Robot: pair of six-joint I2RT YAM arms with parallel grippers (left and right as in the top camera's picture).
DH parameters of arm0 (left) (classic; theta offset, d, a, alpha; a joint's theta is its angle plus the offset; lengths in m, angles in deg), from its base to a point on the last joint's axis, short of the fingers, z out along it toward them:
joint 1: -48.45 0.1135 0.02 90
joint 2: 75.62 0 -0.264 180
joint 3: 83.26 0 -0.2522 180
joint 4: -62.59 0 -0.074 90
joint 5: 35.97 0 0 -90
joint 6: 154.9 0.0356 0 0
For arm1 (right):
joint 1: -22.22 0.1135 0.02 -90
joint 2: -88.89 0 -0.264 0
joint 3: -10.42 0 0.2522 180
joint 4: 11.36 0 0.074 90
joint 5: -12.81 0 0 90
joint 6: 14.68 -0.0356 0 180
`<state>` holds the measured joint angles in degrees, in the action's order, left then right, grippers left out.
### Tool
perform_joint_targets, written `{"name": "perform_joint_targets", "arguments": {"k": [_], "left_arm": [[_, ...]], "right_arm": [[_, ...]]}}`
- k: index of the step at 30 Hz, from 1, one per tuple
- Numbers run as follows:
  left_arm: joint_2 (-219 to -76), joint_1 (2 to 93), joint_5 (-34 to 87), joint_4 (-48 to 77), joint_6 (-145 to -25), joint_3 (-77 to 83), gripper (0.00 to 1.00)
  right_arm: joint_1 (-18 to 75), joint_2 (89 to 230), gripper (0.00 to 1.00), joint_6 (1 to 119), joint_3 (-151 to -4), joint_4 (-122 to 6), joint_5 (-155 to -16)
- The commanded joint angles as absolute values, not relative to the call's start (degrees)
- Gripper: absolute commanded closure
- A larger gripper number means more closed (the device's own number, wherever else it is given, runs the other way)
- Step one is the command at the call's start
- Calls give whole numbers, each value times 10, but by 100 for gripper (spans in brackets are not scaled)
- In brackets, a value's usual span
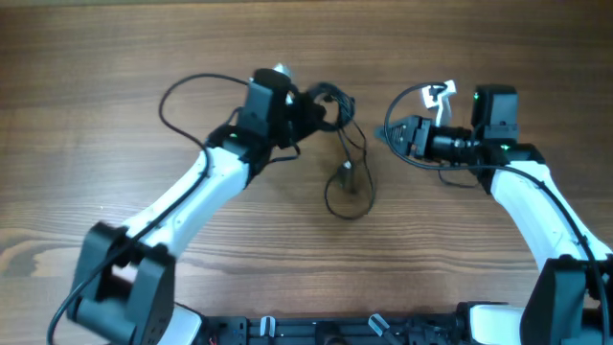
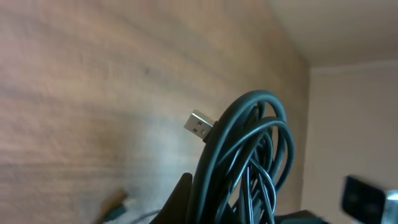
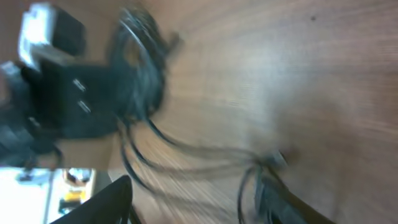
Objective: Untangle cables
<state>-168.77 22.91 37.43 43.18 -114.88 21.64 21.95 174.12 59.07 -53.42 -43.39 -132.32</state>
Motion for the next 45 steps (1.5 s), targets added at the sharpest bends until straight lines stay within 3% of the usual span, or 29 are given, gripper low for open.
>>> {"name": "perform_joint_targets", "arguments": {"k": [1, 5, 12, 17, 26, 28, 31, 45], "left_arm": [[-1629, 233, 361, 434, -1057, 211, 96], [-1618, 232, 276, 434, -986, 211, 96], [-1618, 244, 270, 417, -983, 211, 96], [-1618, 272, 271, 424, -1060, 211, 96], [-1618, 262, 323, 430, -1134, 211, 96], [-1618, 254, 329, 426, -1133, 211, 96], [-1618, 257, 339, 420, -1129, 211, 96], [-1618, 275, 309, 417, -765, 211, 96]], "right_arm": [[245, 1694, 22, 707, -543, -484, -1310], [312, 1677, 19, 748, -543, -465, -1222], [399, 1681, 12, 752, -543, -327, -1126], [441, 1683, 23, 751, -543, -336, -1122], [521, 1693, 24, 715, -543, -348, -1080], [514, 1693, 44, 655, -543, -327, -1032], [499, 1693, 93, 604, -543, -326, -1023], [429, 1604, 96, 539, -544, -388, -1121]]}}
